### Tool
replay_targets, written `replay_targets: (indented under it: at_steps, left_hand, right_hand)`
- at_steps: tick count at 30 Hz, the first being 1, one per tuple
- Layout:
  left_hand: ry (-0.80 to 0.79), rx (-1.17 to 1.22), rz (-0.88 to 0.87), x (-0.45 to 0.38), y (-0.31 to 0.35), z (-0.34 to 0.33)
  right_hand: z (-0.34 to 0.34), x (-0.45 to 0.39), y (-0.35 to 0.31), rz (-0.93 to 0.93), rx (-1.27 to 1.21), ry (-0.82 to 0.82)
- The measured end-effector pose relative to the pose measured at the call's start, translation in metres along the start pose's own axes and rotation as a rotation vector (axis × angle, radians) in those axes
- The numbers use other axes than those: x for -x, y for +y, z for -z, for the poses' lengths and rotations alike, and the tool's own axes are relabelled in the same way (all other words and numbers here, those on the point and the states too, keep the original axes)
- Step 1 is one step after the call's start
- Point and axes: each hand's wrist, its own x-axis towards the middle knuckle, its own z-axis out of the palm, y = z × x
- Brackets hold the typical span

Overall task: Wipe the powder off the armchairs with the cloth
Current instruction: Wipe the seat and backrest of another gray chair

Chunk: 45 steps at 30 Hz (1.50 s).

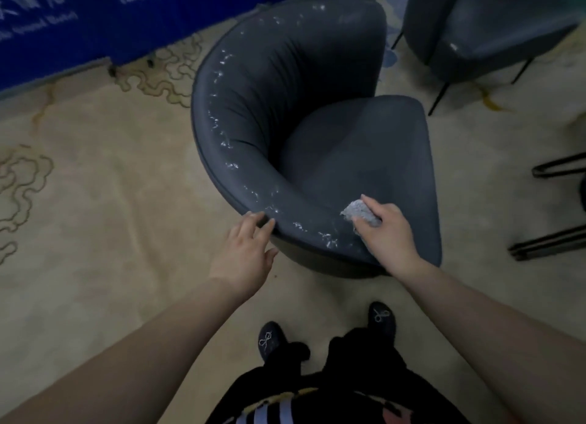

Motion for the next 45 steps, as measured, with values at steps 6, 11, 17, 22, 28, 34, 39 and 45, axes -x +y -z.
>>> replay_targets:
  at_steps: [6, 11, 17, 22, 28, 34, 39, 45]
  left_hand:
    - [-0.064, 0.026, -0.062, -0.003, -0.001, -0.006]
    - [-0.063, 0.062, -0.061, -0.003, 0.000, -0.009]
    - [-0.086, 0.059, -0.039, -0.005, 0.006, -0.006]
    - [-0.113, 0.087, -0.009, -0.003, 0.011, -0.004]
    - [-0.149, 0.081, 0.022, -0.003, 0.016, 0.000]
    - [-0.194, 0.072, 0.002, -0.006, 0.012, 0.006]
    - [-0.208, 0.093, 0.027, -0.006, 0.014, 0.006]
    - [-0.250, 0.094, 0.009, -0.009, 0.010, 0.012]
  right_hand:
    - [-0.007, 0.010, 0.027, 0.045, 0.269, 0.038]
    - [-0.036, 0.017, 0.030, 0.193, 0.195, 0.125]
    - [-0.037, -0.004, 0.029, 0.352, 0.233, 0.038]
    - [-0.018, 0.008, 0.060, 0.277, 0.284, 0.173]
    - [-0.048, -0.004, 0.016, 0.487, 0.233, -0.063]
    - [-0.023, 0.007, 0.046, 0.473, 0.247, 0.053]
    - [-0.052, 0.000, 0.007, 0.609, 0.280, -0.101]
    - [-0.031, -0.006, 0.038, 0.541, 0.240, 0.005]
